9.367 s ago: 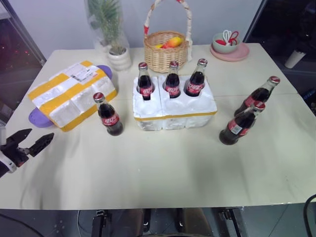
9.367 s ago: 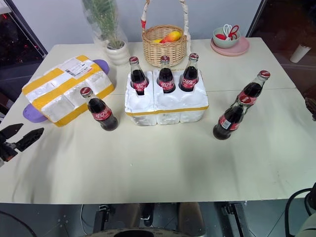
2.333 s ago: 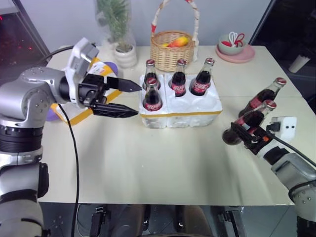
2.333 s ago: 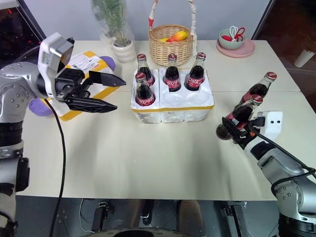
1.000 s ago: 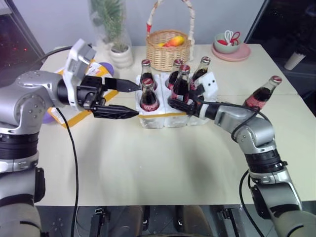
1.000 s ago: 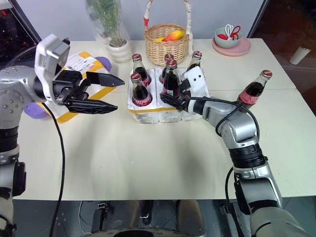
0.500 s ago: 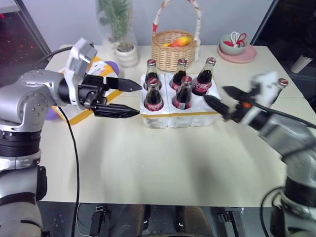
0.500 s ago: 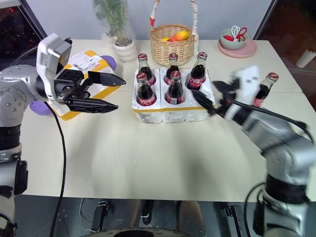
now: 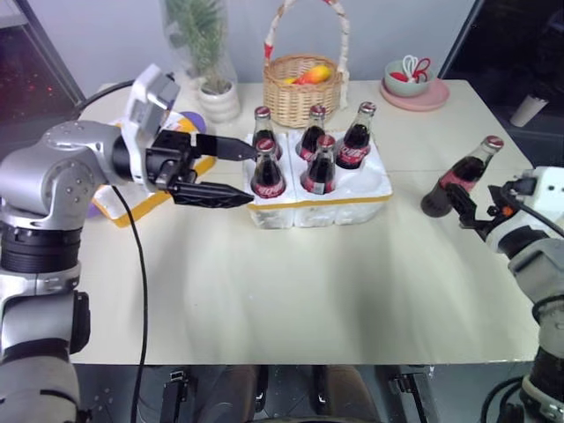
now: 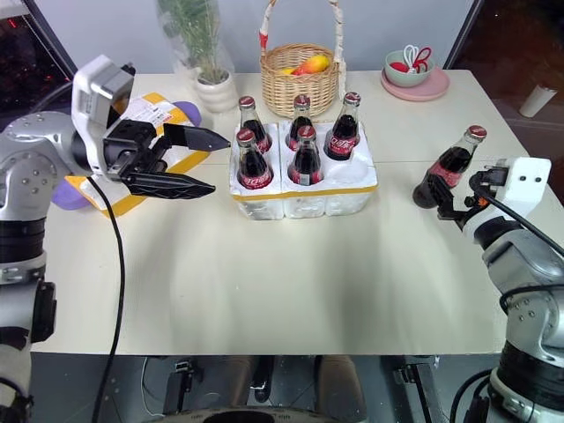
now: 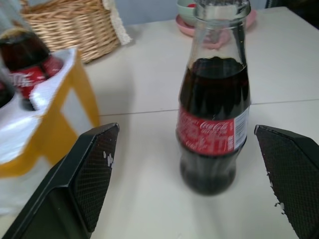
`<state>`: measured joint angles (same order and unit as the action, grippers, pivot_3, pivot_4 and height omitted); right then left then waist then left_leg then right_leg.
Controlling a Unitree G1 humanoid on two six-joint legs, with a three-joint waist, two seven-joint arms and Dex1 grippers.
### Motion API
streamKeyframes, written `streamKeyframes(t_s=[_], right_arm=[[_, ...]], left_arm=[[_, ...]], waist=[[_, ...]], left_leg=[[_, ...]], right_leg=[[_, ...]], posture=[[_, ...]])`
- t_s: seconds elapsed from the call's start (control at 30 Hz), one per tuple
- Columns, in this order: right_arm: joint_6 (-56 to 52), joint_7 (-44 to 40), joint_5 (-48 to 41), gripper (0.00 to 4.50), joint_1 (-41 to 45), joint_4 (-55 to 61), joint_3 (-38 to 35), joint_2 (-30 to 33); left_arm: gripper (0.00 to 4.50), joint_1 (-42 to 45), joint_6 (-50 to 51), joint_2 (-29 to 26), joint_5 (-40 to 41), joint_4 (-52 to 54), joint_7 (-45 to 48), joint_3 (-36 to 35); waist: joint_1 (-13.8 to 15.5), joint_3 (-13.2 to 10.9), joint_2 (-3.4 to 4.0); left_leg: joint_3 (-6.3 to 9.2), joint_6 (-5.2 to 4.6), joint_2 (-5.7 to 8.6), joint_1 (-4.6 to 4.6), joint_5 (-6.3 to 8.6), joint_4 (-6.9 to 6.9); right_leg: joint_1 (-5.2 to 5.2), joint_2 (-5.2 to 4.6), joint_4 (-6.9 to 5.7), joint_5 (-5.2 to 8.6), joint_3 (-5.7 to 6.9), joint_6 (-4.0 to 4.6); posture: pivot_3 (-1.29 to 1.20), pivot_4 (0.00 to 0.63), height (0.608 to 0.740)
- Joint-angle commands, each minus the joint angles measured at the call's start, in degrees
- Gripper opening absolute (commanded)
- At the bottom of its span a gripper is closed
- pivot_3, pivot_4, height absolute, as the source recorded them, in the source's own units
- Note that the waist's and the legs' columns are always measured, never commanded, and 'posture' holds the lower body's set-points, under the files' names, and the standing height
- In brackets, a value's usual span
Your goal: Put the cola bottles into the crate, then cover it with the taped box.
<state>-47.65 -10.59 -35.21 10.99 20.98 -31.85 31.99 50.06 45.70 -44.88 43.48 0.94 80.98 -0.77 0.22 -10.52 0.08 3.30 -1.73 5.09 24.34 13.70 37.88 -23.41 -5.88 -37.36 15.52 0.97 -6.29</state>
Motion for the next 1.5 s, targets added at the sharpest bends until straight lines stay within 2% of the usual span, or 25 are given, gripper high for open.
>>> streamKeyframes(t_s=[0.03, 0.33, 0.63, 0.67, 0.77, 0.9, 1.03, 1.17, 1.4, 1.5], right_arm=[[4.92, -1.22, 2.94, 4.45, 2.38, -5.37, 1.41, 0.53], [13.07, -4.22, 8.60, 4.45, 7.96, -19.83, 4.65, 1.92], [20.24, -9.30, 11.53, 4.45, 17.12, -35.20, 7.35, 2.47], [20.79, -9.59, 11.68, 3.94, 17.45, -35.70, 7.51, 2.43], [22.65, -11.82, 10.95, 2.76, 17.60, -33.64, 7.85, 2.14], [21.52, -14.31, 3.06, 2.81, 19.40, -24.95, 4.22, 0.71], [14.43, -14.37, -9.98, 2.81, 23.96, -17.71, 1.04, 0.02], [6.21, -13.63, -20.52, 2.81, 27.16, -12.09, 1.82, -0.53], [4.73, -15.00, -12.63, 2.81, 26.52, -11.01, 12.80, 1.93], [7.64, -16.45, -5.92, 2.81, 25.84, -13.09, 17.89, 2.86]], left_arm=[[4.50, 1.64, -0.12, -0.40, 0.13, 0.98, -0.14, -0.59], [4.50, 1.19, 0.66, -0.79, 0.88, 2.41, -1.60, -1.62], [4.50, 1.01, 0.97, -1.01, 1.39, 2.98, -2.58, -1.92], [4.50, 1.08, 0.98, -0.98, 1.39, 2.98, -2.67, -1.92], [4.50, 1.11, 1.12, -1.00, 1.50, 3.20, -2.93, -1.98], [4.50, 0.56, 1.38, -1.47, 1.73, 3.45, -3.05, -2.34], [4.50, -0.12, 1.40, -1.76, 1.85, 3.65, -3.30, -2.52], [4.50, -0.44, 1.32, -1.86, 1.82, 3.60, -3.54, -2.70], [4.50, -0.53, 0.97, -2.09, 1.64, 3.36, -3.79, -2.85], [4.50, -0.74, 1.07, -2.31, 1.76, 3.55, -3.93, -3.14]], waist=[[0.05, 0.00, 0.00], [0.01, 0.00, 0.00], [-0.85, -0.01, 0.01], [-0.86, -0.01, 0.01], [-0.84, -0.01, 0.01], [-0.97, -0.09, 0.15], [-1.16, -0.15, 0.27], [-0.99, -0.15, 0.26], [-0.68, -0.13, 0.22], [-0.81, -0.13, 0.22]], left_leg=[[0.00, 0.00, 0.00, 0.00, 0.00, 0.00], [0.00, 0.01, 0.01, 0.00, -0.01, 0.00], [-0.01, 0.12, 0.01, 0.00, -0.07, -0.01], [0.00, 0.13, 0.01, 0.00, -0.07, -0.01], [-0.01, 0.16, 0.01, 0.00, -0.10, -0.01], [-0.02, 0.18, 0.01, 0.03, -0.11, -0.01], [-0.15, 0.28, 0.01, 0.06, -0.16, -0.13], [-0.14, 0.29, -0.02, 0.05, -0.17, -0.22], [-0.12, 0.07, 0.04, 0.06, -0.04, -0.18], [-0.14, 0.09, 0.07, 0.08, -0.06, -0.18]], right_leg=[[0.00, 0.01, 0.00, 0.00, 0.00, 0.00], [-0.01, 0.03, -0.01, 0.00, -0.03, 0.00], [-0.01, 0.03, -0.03, 0.00, -0.04, 0.00], [-0.01, 0.04, -0.03, 0.00, -0.04, 0.00], [-0.02, 0.04, -0.03, 0.00, -0.05, 0.00], [-0.08, 0.04, -0.06, 0.00, -0.10, 0.00], [-0.27, 0.05, -0.17, 0.00, -0.25, 0.00], [-0.30, 0.07, -0.18, 0.00, -0.26, 0.01], [-0.25, 0.02, -0.13, 0.00, -0.29, 0.01], [-0.29, 0.03, -0.13, 0.00, -0.31, 0.01]], posture=[[0.00, 0.150, 0.740], [0.00, 0.150, 0.740], [0.00, 0.150, 0.740], [0.00, 0.150, 0.740], [0.00, 0.150, 0.740], [0.00, 0.150, 0.740], [0.00, 0.150, 0.740], [0.00, 0.150, 0.740], [0.00, 0.150, 0.740], [0.00, 0.150, 0.740]])
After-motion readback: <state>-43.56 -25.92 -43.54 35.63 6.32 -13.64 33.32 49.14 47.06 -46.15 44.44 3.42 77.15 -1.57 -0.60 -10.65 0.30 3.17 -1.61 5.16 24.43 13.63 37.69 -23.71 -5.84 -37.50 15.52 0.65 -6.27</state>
